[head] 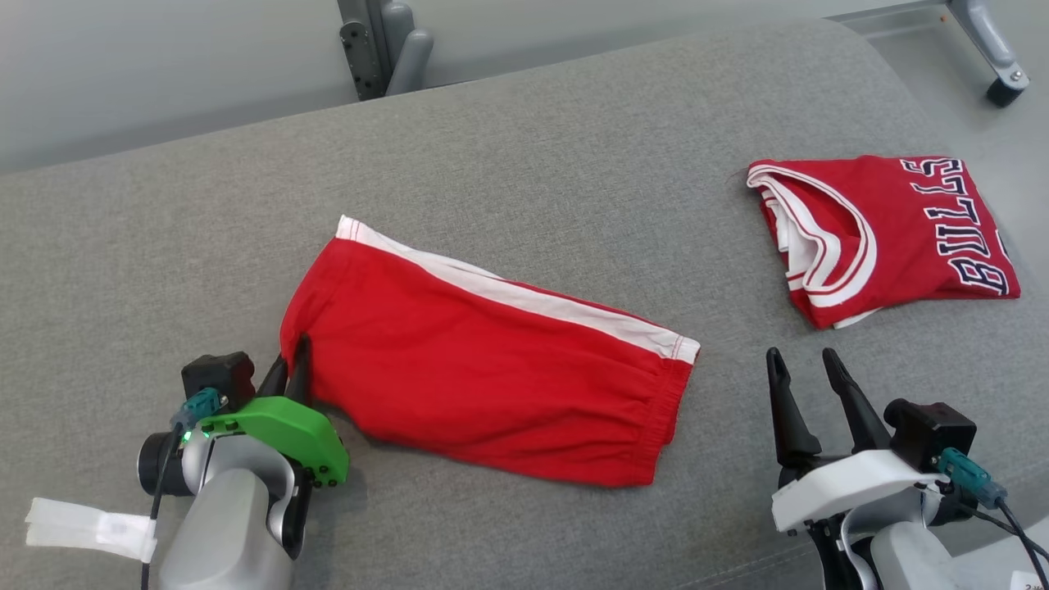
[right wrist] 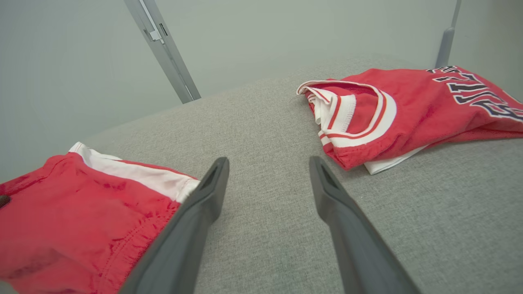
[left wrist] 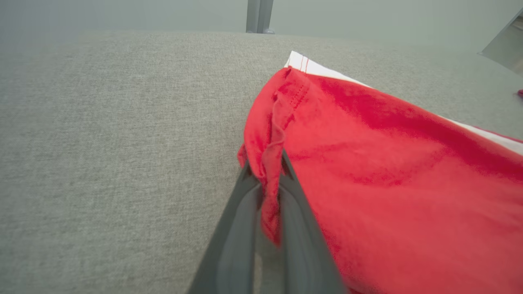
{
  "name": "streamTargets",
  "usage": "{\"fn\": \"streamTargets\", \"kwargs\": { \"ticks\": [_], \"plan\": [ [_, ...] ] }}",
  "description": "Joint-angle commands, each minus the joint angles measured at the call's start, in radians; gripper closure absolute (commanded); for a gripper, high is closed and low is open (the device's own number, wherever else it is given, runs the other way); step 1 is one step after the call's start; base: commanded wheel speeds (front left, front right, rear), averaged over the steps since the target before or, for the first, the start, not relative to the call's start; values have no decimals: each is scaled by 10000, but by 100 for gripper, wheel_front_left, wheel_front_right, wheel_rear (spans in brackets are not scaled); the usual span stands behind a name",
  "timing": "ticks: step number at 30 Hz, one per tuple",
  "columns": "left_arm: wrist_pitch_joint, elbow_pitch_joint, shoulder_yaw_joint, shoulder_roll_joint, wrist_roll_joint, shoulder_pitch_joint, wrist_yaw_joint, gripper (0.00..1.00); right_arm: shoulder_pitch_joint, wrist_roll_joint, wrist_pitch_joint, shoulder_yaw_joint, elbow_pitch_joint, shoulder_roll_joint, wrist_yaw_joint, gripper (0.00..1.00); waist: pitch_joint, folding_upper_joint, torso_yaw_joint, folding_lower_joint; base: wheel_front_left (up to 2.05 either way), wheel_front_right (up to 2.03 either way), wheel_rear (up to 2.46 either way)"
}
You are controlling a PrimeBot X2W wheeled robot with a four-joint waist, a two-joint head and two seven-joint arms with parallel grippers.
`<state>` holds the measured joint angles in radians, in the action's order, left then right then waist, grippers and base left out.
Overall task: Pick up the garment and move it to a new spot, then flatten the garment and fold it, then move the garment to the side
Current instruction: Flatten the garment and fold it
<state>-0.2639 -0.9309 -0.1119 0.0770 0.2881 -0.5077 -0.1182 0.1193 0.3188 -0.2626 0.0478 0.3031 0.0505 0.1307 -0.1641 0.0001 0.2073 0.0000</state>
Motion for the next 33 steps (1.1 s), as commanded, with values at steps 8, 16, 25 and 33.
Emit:
{"fn": "streamTargets", "kwargs": {
  "ticks": [8,16,25,33],
  "plan": [
    [7,1031,957,-95,-10,1374,409,100,-430,89,-27,-12,111,17,-3,0,961,-1,-1176,0,0,0,0],
    [7,1628,1629,-214,-124,2909,589,100,-621,1,-29,63,138,20,-3,0,1406,-1,-1823,0,0,0,0],
    [7,2610,1443,-245,-326,3638,725,0,-737,-264,-27,56,119,19,-3,0,1480,-1,-1999,0,0,0,0],
    [5,4318,1256,-241,-798,4331,1026,0,-402,-592,-27,781,-96,16,-3,0,1414,-1,-2384,0,0,0,0]
  ]
}}
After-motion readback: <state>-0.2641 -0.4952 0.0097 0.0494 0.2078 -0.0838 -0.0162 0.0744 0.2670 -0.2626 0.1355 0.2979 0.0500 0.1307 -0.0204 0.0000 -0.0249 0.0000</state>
